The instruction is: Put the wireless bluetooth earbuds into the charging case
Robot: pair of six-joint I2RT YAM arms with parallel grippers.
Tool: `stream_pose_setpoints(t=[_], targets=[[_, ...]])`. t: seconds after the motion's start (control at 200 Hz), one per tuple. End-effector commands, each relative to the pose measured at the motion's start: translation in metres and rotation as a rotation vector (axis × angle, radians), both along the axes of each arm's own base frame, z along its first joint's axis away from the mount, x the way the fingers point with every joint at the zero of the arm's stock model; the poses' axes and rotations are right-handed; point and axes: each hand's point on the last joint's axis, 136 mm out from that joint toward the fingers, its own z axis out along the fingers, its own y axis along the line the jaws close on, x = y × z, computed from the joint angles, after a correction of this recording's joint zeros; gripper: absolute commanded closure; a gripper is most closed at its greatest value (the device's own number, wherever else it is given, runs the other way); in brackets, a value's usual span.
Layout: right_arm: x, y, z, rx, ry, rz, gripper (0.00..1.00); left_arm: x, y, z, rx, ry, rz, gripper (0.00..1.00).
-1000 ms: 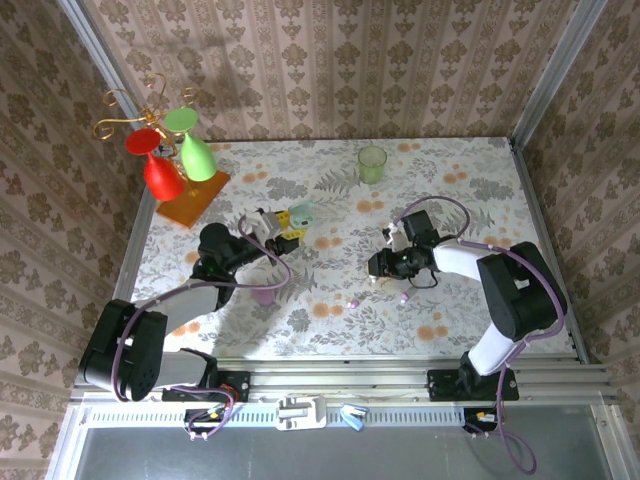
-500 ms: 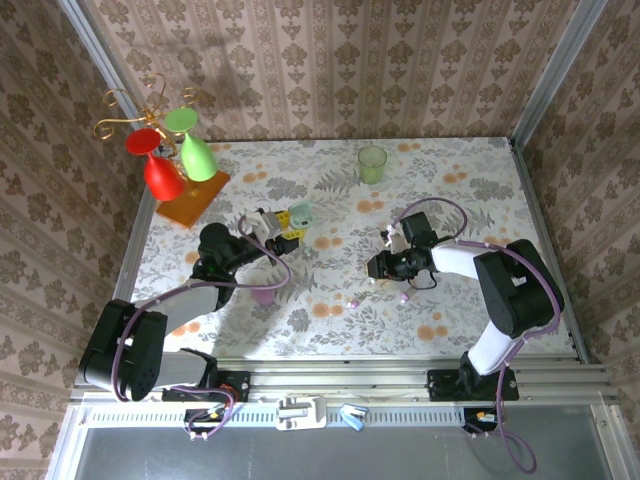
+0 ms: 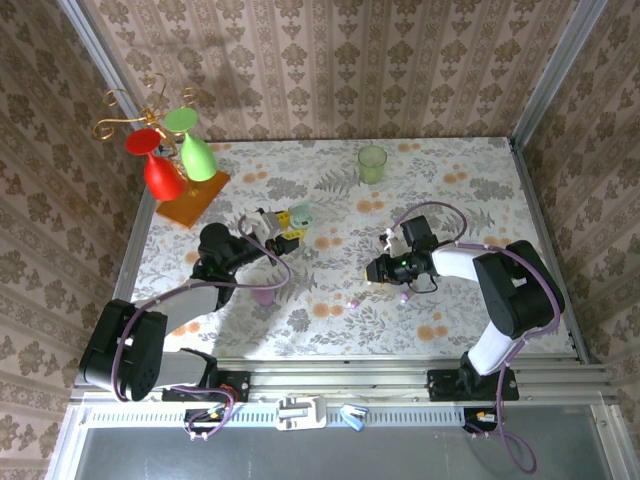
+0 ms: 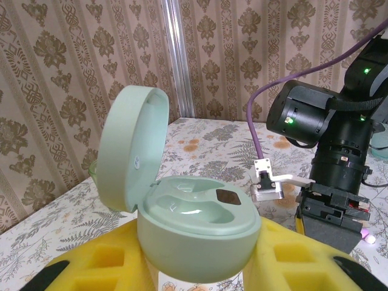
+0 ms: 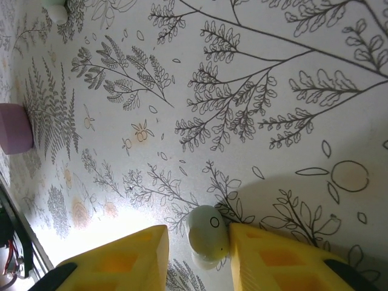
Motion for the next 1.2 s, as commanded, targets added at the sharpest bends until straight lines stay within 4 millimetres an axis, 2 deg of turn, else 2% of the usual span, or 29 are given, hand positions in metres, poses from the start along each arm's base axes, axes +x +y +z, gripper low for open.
stream_pose_setpoints(t=[0.0, 0.575, 0.745, 0.835, 1.015, 1.12, 1.195], targets=[[-0.012, 0.006, 0.000, 0.023, 0.025, 0.034, 0.68, -0.003, -0.001, 0.007, -0.007, -0.049, -0.001, 0.78], [-0.007, 0.005, -0.021, -0.072, 0.081, 0.001, 0.72, -0.004, -0.001, 0.005, -0.006, -0.047, -0.002, 0.78], [-0.007, 0.001, -0.027, -0.127, 0.088, -0.016, 0.76, -0.004, 0.000, 0.005, -0.006, -0.045, 0.000, 0.78], [-0.005, -0.002, -0.023, -0.156, 0.074, -0.037, 0.79, -0.004, 0.000, 0.005, -0.006, -0.045, 0.000, 0.78], [-0.001, -0.008, 0.000, -0.210, 0.002, -0.107, 0.82, -0.004, 0.000, 0.003, -0.004, -0.042, 0.003, 0.78], [0.001, -0.018, 0.012, -0.267, -0.038, -0.183, 0.82, -0.003, 0.000, 0.003, -0.007, -0.043, 0.003, 0.78], [0.004, -0.033, 0.019, -0.337, -0.055, -0.280, 0.81, -0.002, -0.001, 0.004, -0.010, -0.044, 0.000, 0.78]])
